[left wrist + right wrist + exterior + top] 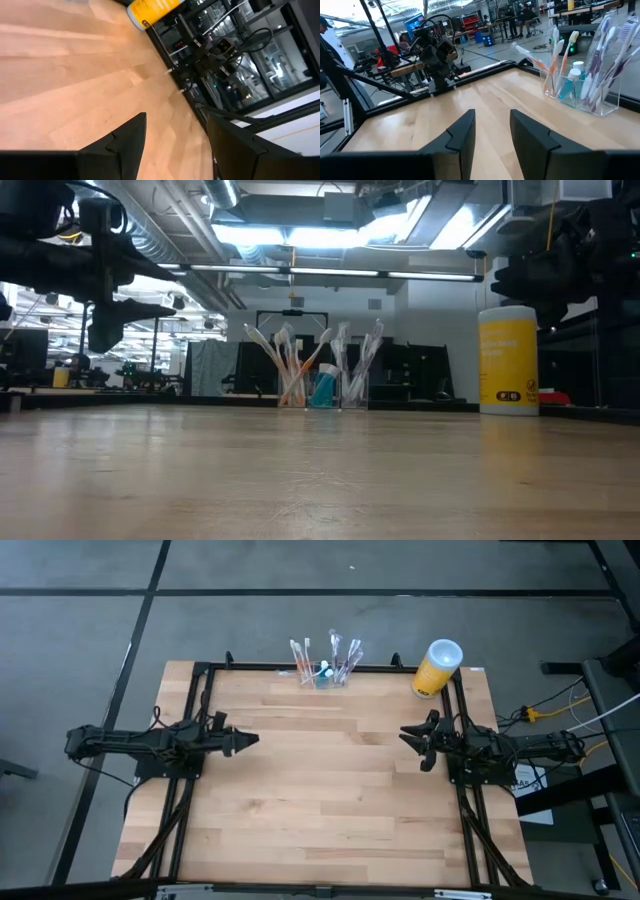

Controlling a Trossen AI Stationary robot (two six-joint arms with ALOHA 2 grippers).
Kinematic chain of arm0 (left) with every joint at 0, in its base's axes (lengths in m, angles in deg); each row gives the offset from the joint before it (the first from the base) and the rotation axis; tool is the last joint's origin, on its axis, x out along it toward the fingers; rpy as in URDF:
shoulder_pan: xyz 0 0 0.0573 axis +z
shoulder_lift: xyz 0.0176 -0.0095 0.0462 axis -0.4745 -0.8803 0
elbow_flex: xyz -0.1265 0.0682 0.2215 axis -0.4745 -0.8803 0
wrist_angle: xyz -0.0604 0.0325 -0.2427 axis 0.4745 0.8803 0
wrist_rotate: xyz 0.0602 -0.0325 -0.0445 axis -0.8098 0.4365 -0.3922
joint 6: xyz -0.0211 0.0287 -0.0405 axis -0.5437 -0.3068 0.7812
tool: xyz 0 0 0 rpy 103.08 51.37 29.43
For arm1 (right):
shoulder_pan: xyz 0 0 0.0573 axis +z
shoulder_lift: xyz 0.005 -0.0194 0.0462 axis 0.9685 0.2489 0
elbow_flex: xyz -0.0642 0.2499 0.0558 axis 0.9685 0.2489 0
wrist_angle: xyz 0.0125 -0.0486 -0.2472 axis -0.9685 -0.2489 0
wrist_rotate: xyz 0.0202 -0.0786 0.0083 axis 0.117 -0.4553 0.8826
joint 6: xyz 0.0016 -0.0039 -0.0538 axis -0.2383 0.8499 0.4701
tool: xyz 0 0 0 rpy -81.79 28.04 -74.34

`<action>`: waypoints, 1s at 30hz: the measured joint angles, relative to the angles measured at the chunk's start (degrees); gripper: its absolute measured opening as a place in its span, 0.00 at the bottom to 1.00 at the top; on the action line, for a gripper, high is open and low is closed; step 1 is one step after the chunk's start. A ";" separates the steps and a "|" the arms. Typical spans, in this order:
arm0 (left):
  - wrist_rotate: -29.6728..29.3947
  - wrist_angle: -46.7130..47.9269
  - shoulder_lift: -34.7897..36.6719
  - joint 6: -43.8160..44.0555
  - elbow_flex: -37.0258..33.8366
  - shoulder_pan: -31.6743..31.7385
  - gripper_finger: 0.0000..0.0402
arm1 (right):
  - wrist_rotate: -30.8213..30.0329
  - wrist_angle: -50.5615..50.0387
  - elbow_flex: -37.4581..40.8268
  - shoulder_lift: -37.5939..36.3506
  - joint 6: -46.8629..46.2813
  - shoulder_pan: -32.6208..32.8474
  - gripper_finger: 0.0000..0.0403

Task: Pick & Place toothbrushing station
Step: Return to Home Position

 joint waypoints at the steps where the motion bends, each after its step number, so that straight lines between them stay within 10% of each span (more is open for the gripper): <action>1: 0.39 0.04 -0.01 0.79 0.00 0.00 0.51 | 0.00 0.00 0.00 0.00 0.00 0.00 0.31; 30: 0.58 -0.06 -0.02 -1.15 0.00 0.04 0.51 | 0.04 0.00 0.00 0.00 0.07 0.00 0.31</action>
